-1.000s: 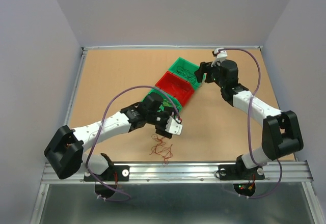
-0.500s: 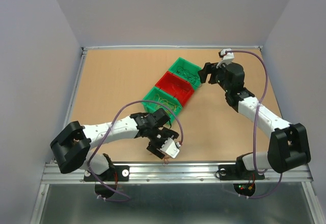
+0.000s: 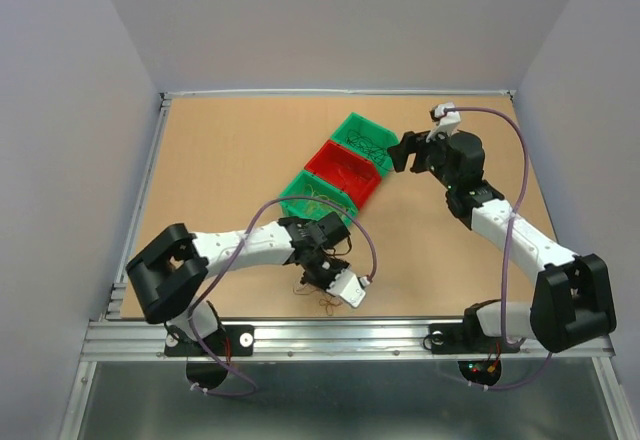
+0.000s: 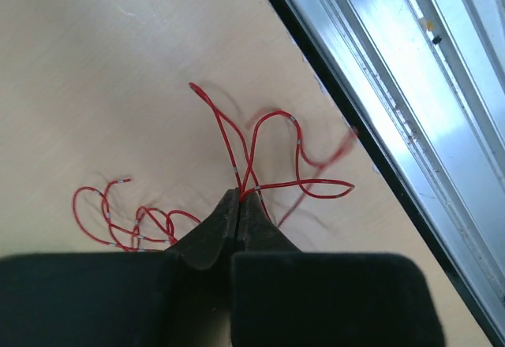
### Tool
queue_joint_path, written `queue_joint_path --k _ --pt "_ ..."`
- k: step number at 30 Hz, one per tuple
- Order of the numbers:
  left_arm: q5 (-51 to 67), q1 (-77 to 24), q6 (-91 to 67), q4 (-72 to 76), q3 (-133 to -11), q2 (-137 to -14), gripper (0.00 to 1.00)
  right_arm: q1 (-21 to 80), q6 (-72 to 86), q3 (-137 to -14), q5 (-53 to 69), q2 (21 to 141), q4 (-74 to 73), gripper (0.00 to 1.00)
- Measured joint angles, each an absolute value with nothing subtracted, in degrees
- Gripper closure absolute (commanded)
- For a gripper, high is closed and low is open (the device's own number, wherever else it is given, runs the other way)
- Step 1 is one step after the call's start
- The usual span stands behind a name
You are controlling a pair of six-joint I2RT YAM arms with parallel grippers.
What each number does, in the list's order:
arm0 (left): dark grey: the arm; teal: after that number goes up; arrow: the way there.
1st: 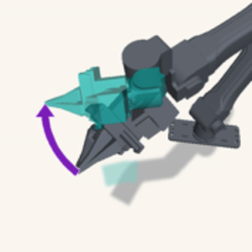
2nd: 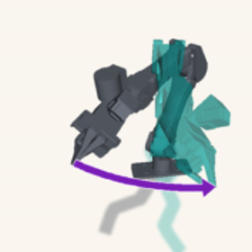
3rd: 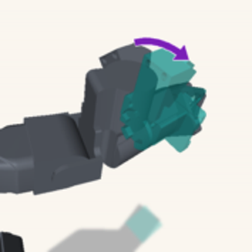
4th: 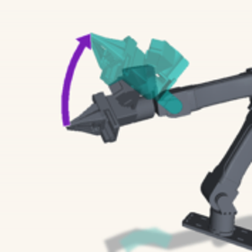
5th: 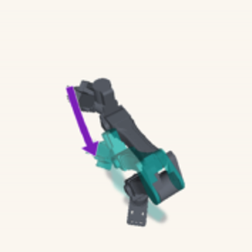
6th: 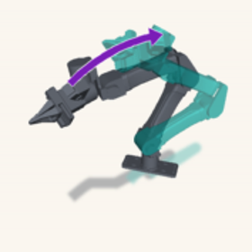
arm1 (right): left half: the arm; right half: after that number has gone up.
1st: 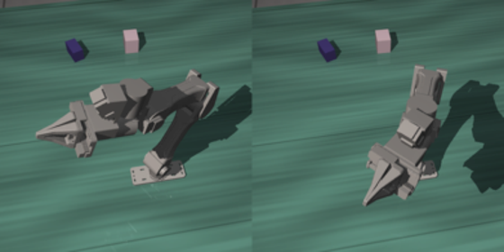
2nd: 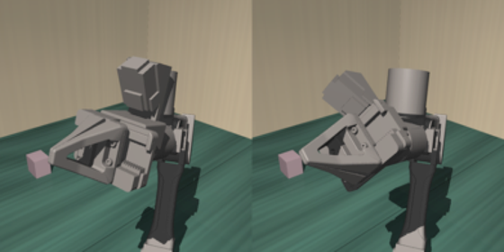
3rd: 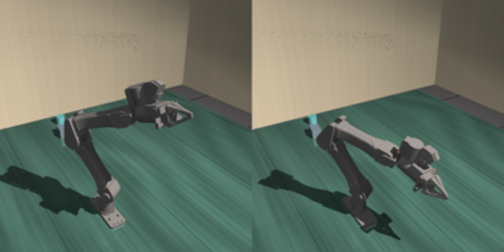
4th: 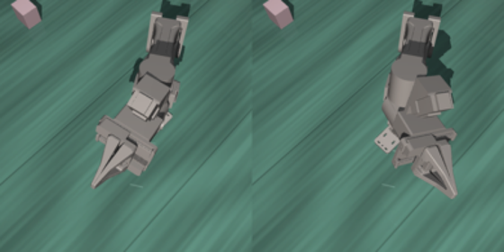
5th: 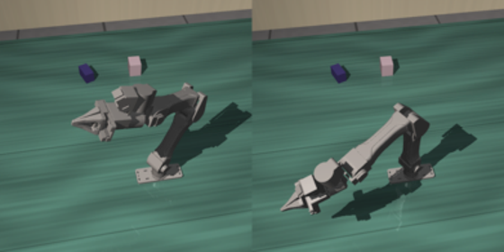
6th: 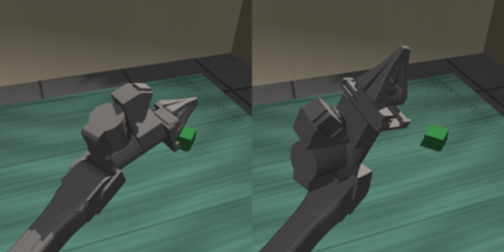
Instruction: Untangle the cables
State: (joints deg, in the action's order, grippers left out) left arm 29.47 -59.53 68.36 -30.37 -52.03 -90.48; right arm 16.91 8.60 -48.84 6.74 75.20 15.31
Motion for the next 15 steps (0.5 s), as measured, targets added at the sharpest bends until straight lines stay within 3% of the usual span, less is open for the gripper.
queue_joint_path --k 6,10,15 --pt "31.94 -57.58 63.75 -25.58 -50.46 -74.41 1.00 16.91 7.35 -43.90 21.28 69.97 20.29 0.18" --pt "33.80 -52.77 55.18 -13.13 -46.57 -57.80 1.00 16.97 6.63 -40.51 36.23 66.61 25.74 0.14" --pt "33.06 -47.40 45.08 4.19 -36.05 -45.93 1.00 18.39 4.19 -39.90 54.46 67.42 31.11 0.11"
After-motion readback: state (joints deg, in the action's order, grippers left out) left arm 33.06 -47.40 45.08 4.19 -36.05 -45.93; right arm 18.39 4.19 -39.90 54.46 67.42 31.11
